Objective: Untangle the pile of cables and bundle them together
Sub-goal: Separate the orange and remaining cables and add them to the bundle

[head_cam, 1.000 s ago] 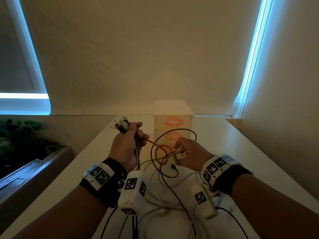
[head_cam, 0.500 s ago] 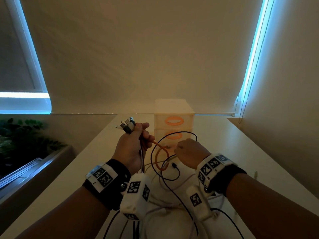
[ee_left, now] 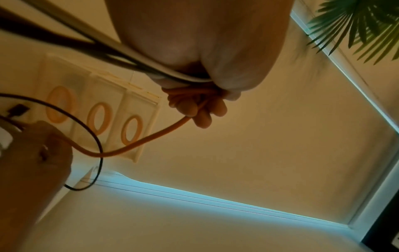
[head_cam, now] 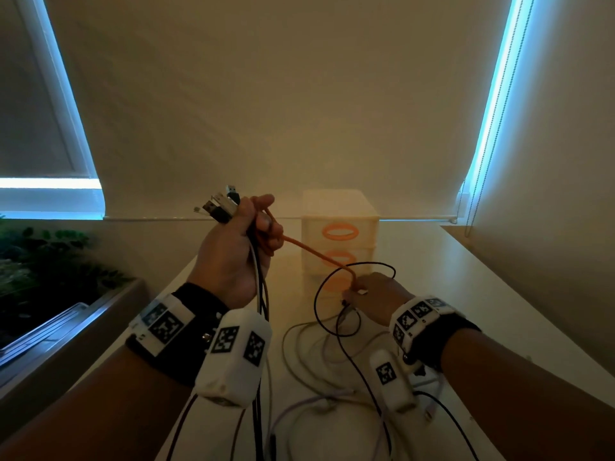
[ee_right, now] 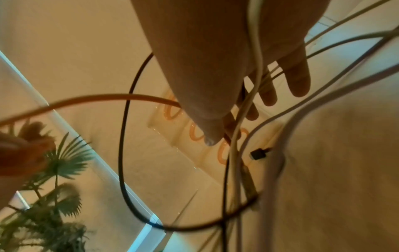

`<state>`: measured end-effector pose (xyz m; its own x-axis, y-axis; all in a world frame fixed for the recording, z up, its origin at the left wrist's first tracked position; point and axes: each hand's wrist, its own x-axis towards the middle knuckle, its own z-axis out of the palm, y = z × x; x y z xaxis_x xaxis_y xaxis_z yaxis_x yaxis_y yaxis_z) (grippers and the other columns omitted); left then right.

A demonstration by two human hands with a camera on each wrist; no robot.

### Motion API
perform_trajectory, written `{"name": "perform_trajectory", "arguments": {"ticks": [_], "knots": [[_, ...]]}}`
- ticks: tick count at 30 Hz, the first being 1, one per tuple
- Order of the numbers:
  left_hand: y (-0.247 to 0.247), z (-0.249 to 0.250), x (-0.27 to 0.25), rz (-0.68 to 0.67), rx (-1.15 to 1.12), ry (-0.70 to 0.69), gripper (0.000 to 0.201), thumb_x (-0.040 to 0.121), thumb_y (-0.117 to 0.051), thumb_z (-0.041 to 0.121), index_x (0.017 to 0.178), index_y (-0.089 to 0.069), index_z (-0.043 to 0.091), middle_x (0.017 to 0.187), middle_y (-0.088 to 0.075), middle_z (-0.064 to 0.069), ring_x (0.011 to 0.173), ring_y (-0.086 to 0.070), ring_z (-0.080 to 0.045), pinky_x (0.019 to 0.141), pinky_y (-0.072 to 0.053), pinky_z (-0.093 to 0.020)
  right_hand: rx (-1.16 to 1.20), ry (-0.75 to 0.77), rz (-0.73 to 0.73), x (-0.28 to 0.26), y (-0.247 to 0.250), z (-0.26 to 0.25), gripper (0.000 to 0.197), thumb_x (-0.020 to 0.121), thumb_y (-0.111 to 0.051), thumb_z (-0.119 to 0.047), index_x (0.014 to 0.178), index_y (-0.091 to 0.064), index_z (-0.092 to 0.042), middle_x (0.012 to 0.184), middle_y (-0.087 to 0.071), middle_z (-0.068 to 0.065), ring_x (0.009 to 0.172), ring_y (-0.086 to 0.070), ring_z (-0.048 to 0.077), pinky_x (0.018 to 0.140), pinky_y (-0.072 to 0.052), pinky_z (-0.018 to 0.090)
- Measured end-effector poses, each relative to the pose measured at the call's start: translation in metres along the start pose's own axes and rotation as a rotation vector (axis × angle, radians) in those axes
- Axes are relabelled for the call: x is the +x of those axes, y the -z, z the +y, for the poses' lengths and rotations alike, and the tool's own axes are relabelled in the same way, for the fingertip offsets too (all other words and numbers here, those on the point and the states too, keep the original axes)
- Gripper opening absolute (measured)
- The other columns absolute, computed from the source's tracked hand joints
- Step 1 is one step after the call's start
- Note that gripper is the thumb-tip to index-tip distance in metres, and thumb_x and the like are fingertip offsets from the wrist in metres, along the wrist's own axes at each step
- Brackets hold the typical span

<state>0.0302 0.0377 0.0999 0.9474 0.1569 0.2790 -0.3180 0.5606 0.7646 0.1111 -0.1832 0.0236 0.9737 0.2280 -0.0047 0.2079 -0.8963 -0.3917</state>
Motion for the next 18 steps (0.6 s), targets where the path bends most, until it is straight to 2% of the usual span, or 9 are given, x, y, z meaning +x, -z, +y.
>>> {"name": "perform_trajectory", "arguments": {"ticks": [3,6,9,11,13,15,17,18], "knots": [[0.001,-0.012,0.000,0.025,0.106,-0.003,0.042,0.111,-0.037,0.032,0.128,-0.058,0.000,0.069,-0.052,-0.001,0.064,-0.058,-0.015,0.065,-0.043,-0.029,0.035,0.039,-0.037,-0.003,0.012,-0.005,0.029,0.093,-0.057,-0.046,0.110,-0.070,-0.027,0.133,-0.060,-0.002,0.120,-0.056,0.019,0.097,-0.043,0.030],[-0.001,-0.020,-0.002,0.044,0.227,-0.019,0.041,0.111,-0.037,0.030,0.128,-0.059,0.000,0.069,-0.054,-0.001,0.066,-0.061,-0.016,0.067,-0.045,-0.030,-0.034,0.095,-0.066,-0.006,0.026,-0.009,0.042,0.093,-0.060,-0.042,0.133,-0.060,-0.030,0.149,-0.045,-0.002,0.137,-0.041,0.020,0.111,-0.033,0.031],[-0.003,-0.022,-0.005,0.056,0.317,-0.045,0.039,0.111,-0.037,0.029,0.126,-0.060,0.002,0.069,-0.055,-0.001,0.065,-0.062,-0.014,0.066,-0.046,-0.029,-0.062,0.146,-0.086,-0.011,0.039,-0.015,0.052,0.093,-0.061,-0.035,0.143,-0.049,-0.032,0.155,-0.038,-0.004,0.140,-0.039,0.020,0.115,-0.033,0.033],[-0.003,-0.020,-0.007,0.059,0.335,-0.050,0.038,0.111,-0.037,0.028,0.126,-0.061,0.002,0.069,-0.055,0.000,0.064,-0.062,-0.013,0.067,-0.046,-0.029,-0.095,0.182,-0.110,-0.017,0.048,-0.019,0.055,0.093,-0.062,-0.033,0.145,-0.047,-0.032,0.155,-0.039,-0.005,0.140,-0.039,0.019,0.115,-0.033,0.033],[-0.003,-0.018,-0.008,0.049,0.326,-0.044,0.038,0.111,-0.038,0.029,0.125,-0.061,0.002,0.069,-0.055,0.000,0.065,-0.062,-0.014,0.067,-0.046,-0.029,-0.139,0.251,-0.105,-0.027,0.057,-0.025,0.049,0.093,-0.063,-0.032,0.141,-0.053,-0.029,0.147,-0.050,-0.005,0.132,-0.047,0.016,0.111,-0.037,0.031],[-0.007,-0.017,-0.010,0.019,0.319,-0.031,0.039,0.111,-0.037,0.029,0.125,-0.062,0.003,0.070,-0.055,-0.001,0.065,-0.062,-0.014,0.068,-0.045,-0.030,-0.093,0.325,-0.034,-0.037,0.063,-0.033,0.040,0.091,-0.065,-0.036,0.131,-0.063,-0.027,0.127,-0.063,-0.008,0.114,-0.057,0.011,0.099,-0.043,0.026],[-0.012,-0.020,-0.014,-0.033,0.315,-0.016,0.037,0.111,-0.037,0.029,0.122,-0.062,0.004,0.070,-0.055,-0.001,0.065,-0.062,-0.015,0.068,-0.045,-0.030,0.038,0.394,0.093,-0.046,0.065,-0.042,0.031,0.089,-0.067,-0.041,0.116,-0.069,-0.028,0.105,-0.065,-0.013,0.096,-0.059,0.007,0.081,-0.045,0.019],[-0.014,-0.022,-0.017,-0.060,0.318,-0.009,0.037,0.111,-0.037,0.029,0.120,-0.062,0.004,0.070,-0.055,-0.001,0.066,-0.062,-0.015,0.068,-0.045,-0.030,0.132,0.429,0.140,-0.049,0.064,-0.048,0.027,0.088,-0.067,-0.042,0.111,-0.070,-0.028,0.097,-0.064,-0.014,0.091,-0.060,0.006,0.078,-0.047,0.019]]}}
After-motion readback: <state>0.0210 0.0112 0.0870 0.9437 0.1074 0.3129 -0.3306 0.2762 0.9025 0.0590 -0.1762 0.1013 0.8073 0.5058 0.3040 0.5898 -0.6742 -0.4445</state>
